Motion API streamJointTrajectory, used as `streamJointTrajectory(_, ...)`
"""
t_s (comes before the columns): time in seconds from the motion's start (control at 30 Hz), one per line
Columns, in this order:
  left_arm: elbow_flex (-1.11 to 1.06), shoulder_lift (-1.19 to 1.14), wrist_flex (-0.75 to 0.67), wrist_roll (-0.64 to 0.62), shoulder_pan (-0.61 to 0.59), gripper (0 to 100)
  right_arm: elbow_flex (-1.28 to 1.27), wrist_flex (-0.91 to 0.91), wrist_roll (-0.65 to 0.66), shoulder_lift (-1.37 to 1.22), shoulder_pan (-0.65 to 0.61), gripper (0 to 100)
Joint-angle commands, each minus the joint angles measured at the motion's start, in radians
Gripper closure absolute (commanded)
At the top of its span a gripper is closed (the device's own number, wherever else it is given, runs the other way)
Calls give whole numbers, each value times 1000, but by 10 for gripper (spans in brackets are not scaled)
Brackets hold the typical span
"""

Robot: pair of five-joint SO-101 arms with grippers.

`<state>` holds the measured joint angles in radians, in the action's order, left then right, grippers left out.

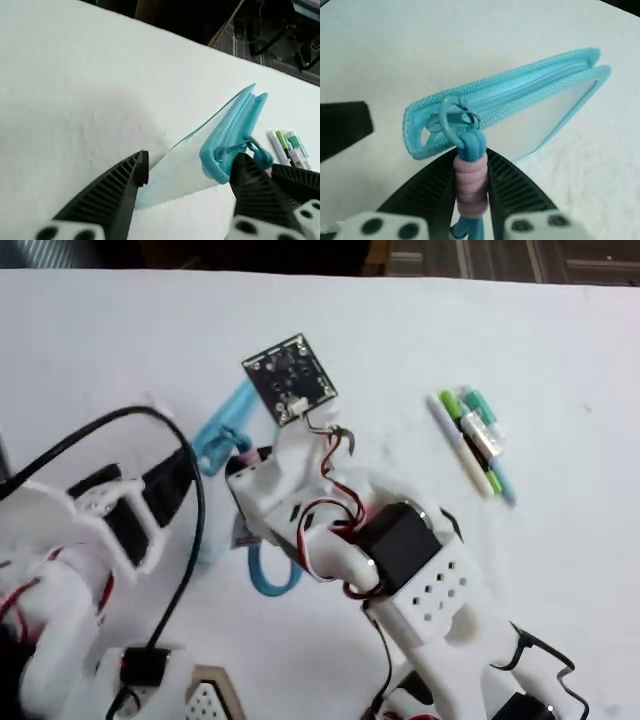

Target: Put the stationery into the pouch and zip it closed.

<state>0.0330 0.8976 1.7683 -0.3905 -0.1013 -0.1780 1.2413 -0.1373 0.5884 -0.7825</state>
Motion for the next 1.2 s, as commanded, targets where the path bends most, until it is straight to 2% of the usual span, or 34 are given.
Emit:
streamJointTrajectory(0.0, -4, -80, 9, -2, 11, 718, 6, -18, -8, 15, -1, 981)
streamJointTrajectory(0.3, 25, -180, 12, -8, 11, 718, 6, -18, -8, 15, -1, 981)
streamJointTrajectory(0.4, 25, -181, 17, 0, 14, 761, 6, -18, -8, 15, 21, 981)
streamJointTrajectory(0.57, 8, -176, 18, 129, 75, 845, 6, -18, -8, 15, 59, 981)
streamJointTrajectory(0.8, -133, -181, 14, 137, 132, 813, 6, -18, -8, 15, 61, 981)
streamJointTrajectory(1.0, -245, -181, 11, 288, 126, 866, 6, -18, -8, 15, 62, 981)
streamJointTrajectory(1.13, -277, -181, 11, 428, 132, 980, 8, -18, -8, 15, 62, 981)
streamJointTrajectory(1.17, -277, -181, 14, 476, 132, 977, 9, -18, -8, 15, 64, 981)
